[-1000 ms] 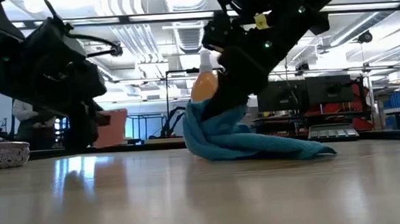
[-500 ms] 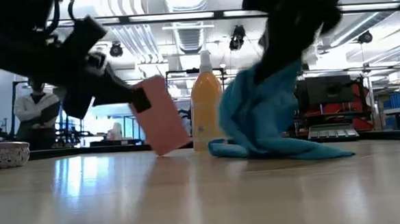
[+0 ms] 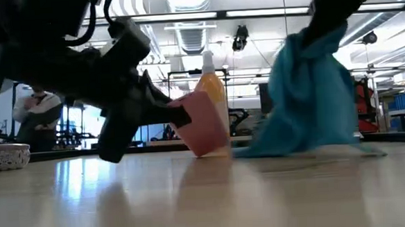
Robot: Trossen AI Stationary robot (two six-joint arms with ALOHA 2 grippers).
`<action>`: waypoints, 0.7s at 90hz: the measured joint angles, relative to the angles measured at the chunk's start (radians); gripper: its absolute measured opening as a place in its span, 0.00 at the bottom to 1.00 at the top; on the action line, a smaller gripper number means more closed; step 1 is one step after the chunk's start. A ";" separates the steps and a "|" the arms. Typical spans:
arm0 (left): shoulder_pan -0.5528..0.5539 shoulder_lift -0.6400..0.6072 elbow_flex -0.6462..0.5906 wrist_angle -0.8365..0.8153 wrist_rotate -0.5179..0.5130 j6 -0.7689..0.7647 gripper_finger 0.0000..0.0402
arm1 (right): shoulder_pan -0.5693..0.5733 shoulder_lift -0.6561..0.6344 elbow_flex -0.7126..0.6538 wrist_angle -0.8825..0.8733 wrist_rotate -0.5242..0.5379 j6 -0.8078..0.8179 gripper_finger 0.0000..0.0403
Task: Apply microfiber cloth
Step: Wipe the front of the pink cellphone using microfiber cloth
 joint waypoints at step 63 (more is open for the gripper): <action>-0.005 0.062 -0.040 0.033 0.117 -0.194 0.14 | 0.002 -0.232 -0.339 -0.232 -0.155 0.667 0.00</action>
